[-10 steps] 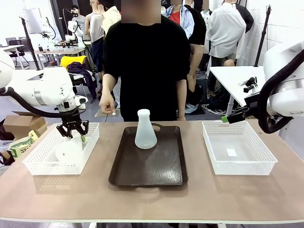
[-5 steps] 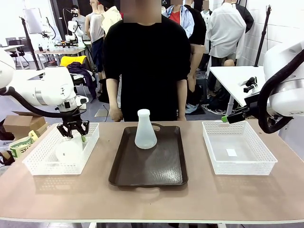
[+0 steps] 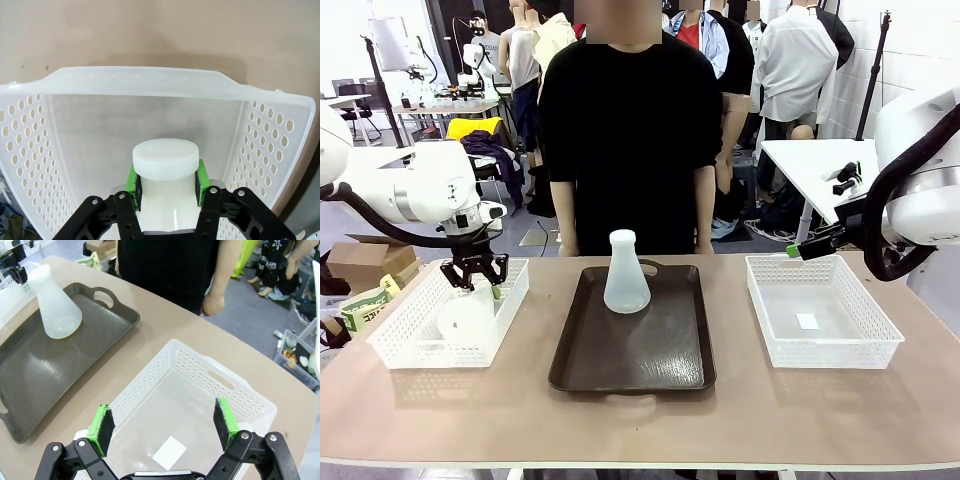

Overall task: Prepare the laboratory tools.
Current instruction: Pick up the Big flask that the person points to, then place the picked Big flask upright in the Handle tray as directed by the person.

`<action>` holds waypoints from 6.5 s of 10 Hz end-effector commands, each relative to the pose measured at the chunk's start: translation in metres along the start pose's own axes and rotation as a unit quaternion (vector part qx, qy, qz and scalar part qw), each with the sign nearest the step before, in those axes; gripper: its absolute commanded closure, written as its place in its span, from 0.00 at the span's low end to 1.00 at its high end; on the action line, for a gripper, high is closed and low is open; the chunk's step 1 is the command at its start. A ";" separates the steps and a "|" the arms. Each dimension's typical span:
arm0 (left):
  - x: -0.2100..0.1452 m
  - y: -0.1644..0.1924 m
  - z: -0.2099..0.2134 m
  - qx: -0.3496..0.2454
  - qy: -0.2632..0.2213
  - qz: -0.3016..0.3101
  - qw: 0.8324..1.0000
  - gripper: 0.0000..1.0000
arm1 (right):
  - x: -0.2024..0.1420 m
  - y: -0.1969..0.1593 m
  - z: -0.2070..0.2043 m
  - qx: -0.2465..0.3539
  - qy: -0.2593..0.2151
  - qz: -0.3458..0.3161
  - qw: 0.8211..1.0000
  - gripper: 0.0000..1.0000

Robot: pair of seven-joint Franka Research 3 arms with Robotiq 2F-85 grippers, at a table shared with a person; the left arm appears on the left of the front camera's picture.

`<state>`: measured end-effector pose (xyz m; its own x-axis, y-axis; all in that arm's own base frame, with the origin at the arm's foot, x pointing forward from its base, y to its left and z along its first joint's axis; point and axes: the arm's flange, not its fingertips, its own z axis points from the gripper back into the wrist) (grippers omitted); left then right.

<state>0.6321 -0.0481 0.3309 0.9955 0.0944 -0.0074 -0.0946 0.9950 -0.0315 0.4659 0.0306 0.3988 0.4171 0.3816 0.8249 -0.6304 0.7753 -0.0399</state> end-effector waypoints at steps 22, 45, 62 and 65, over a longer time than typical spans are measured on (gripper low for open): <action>-0.020 0.018 0.031 -0.007 -0.042 -0.016 0.999 1.00 | -0.001 0.000 0.001 0.000 0.000 -0.001 1.000 0.00; -0.129 -0.005 0.171 -0.278 -0.283 -0.344 0.851 1.00 | -0.001 0.000 0.001 0.000 0.000 -0.001 1.000 0.00; -0.198 -0.132 0.096 -0.449 -0.441 -0.564 0.535 1.00 | -0.001 0.000 0.001 0.000 0.000 -0.001 1.000 0.00; -0.189 -0.161 0.065 -0.446 -0.476 -0.569 0.501 1.00 | -0.001 0.000 0.001 0.000 0.000 -0.001 1.000 0.00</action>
<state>0.4512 -0.2156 0.4081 -0.0543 -0.1761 0.9829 0.9967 0.0499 0.0640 0.4659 0.0305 0.3988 0.4172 0.3815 0.8249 -0.6302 0.7754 -0.0398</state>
